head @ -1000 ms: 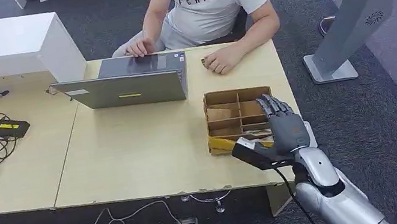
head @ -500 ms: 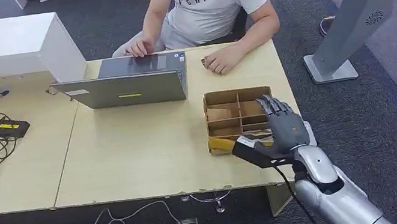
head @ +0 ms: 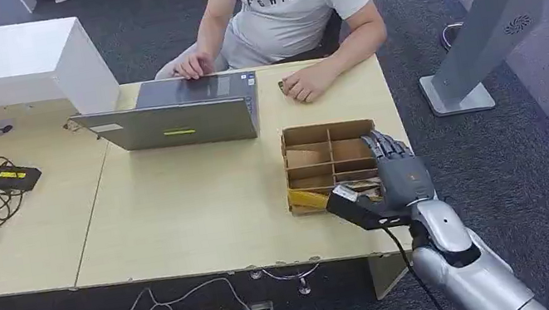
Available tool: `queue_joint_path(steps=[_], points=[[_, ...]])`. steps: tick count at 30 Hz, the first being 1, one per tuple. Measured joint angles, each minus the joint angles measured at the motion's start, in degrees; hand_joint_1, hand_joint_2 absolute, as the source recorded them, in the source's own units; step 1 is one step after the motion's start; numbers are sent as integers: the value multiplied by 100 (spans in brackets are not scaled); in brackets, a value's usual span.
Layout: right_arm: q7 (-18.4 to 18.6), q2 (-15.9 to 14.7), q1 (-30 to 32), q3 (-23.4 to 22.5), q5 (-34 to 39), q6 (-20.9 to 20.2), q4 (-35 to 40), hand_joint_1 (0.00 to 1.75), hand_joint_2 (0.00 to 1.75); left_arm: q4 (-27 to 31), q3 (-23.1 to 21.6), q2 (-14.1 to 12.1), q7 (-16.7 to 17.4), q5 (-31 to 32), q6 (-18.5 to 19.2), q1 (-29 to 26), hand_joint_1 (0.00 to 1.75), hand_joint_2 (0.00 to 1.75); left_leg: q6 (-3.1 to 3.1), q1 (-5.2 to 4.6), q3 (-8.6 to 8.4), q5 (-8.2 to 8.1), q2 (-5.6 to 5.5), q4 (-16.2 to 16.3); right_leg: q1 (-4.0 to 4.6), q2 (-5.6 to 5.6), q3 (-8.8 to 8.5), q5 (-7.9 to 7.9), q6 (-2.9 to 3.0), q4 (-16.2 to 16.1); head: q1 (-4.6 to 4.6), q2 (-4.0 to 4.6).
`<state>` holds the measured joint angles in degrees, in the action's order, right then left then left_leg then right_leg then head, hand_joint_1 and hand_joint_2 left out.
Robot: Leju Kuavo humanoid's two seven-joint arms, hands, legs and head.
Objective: Pass the card to the sensor for recognition and then transmit it.
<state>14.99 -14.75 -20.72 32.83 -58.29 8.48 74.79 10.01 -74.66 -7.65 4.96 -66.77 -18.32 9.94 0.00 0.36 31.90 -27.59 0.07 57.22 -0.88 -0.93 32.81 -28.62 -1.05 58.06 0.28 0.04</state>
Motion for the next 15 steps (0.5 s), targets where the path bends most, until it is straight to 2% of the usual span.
queue_joint_path(steps=[15], points=[[68, -66, 107, -70, -11, -144, 37, 0, 175, 0, 0, -2, -35, 52, 20, 0, 0, 0, 0, 0, -1, 0, 2, 0, 0, 3, 0, 0, 0, 0, 0, 0]])
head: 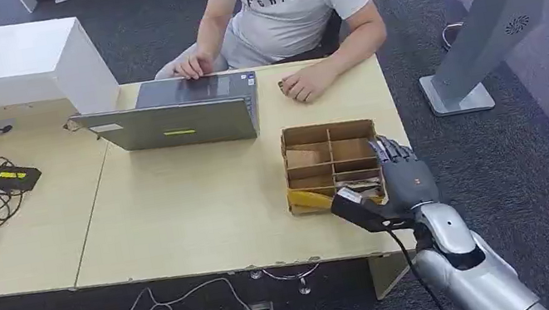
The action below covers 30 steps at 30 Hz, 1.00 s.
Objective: Pass the card to the sensor for recognition and then transmit it.
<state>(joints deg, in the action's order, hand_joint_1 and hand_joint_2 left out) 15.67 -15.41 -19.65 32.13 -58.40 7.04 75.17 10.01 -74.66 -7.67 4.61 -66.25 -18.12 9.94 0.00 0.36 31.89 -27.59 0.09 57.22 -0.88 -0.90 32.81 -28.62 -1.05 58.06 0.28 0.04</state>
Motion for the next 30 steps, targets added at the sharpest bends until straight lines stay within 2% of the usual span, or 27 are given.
queue_joint_path(steps=[16, 30], points=[[-11, -9, -2, 2, 0, -74, 15, 0, 175, 0, -2, 2, 0, -9, -33, 0, 0, 0, 0, 0, 1, 0, -1, 0, 0, -1, -1, 0, 0, 0, 0, 0], [-446, 227, -176, 20, 33, 0, -137, 0, 175, 0, 0, 11, 0, -155, -133, 0, 0, 0, 0, 0, 4, 0, -1, -1, 0, -2, 0, 0, 0, 1, 0, 0]])
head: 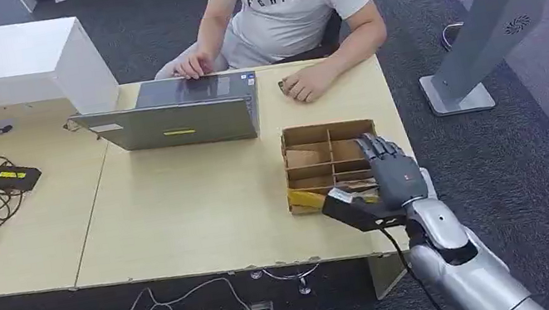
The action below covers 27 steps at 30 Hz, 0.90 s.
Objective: Pass the card to the sensor for recognition and then transmit it.
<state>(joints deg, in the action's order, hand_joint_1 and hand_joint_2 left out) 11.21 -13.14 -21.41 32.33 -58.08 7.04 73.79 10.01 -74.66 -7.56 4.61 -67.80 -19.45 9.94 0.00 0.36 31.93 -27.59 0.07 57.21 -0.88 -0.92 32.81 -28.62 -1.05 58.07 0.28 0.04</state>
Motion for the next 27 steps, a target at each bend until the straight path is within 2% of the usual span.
queue_joint_path(steps=[12, 27], points=[[-234, 212, -214, 92, 105, 317, -490, 0, 175, 0, 0, 7, 0, -35, -4, 3, 0, 0, 0, 0, 0, 0, 0, 0, 0, -1, 0, 0, 0, 0, 0, 0], [-232, 275, -384, 166, 131, 389, -892, 0, 175, 0, 0, 7, 0, -75, -13, 2, 0, 0, 0, 0, 0, 0, 0, 0, 0, -1, 0, 0, 0, 0, -2, 0]])
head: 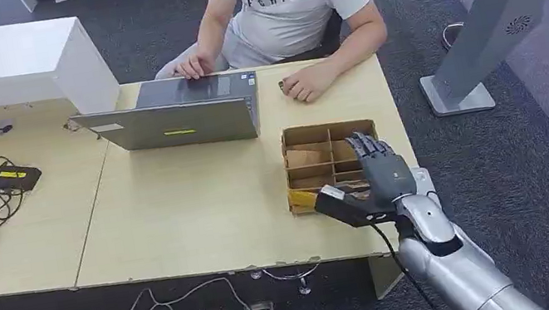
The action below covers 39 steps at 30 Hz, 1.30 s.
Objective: Pass the card to the sensor for recognition and then transmit it.
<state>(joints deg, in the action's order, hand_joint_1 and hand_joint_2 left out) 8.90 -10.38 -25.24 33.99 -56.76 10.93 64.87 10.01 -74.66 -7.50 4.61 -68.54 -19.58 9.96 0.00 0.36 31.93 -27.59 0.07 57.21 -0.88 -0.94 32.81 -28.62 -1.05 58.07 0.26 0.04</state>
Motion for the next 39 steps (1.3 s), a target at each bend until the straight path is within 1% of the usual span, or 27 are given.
queue_joint_path(steps=[10, 23, 32, 39], points=[[125, -46, -136, -11, -9, 107, -140, 0, 175, 0, 0, 0, 0, -33, -22, -18, 0, 0, 0, 0, -1, 0, 0, 0, 0, 2, 1, 0, 0, 0, 2, 0], [175, -105, -187, -17, -109, 105, -182, 0, 175, 0, 0, 0, -35, -11, -9, -27, 0, 0, 0, 0, -2, 0, 0, 1, 0, 2, 2, 0, 0, 0, 2, 0], [291, -240, -144, -26, -144, -168, 15, 0, 175, 0, 0, -13, -44, 13, 31, -27, 0, 0, 0, 0, -3, 0, 1, 1, 0, 3, 2, 0, 0, 0, 2, 0], [291, -378, -148, -28, -144, -376, 238, 0, 175, 0, 0, -17, -44, 0, 31, -27, 0, 0, 0, 0, -2, 0, 1, 1, 0, 3, 1, 0, 0, 0, 2, 0]])
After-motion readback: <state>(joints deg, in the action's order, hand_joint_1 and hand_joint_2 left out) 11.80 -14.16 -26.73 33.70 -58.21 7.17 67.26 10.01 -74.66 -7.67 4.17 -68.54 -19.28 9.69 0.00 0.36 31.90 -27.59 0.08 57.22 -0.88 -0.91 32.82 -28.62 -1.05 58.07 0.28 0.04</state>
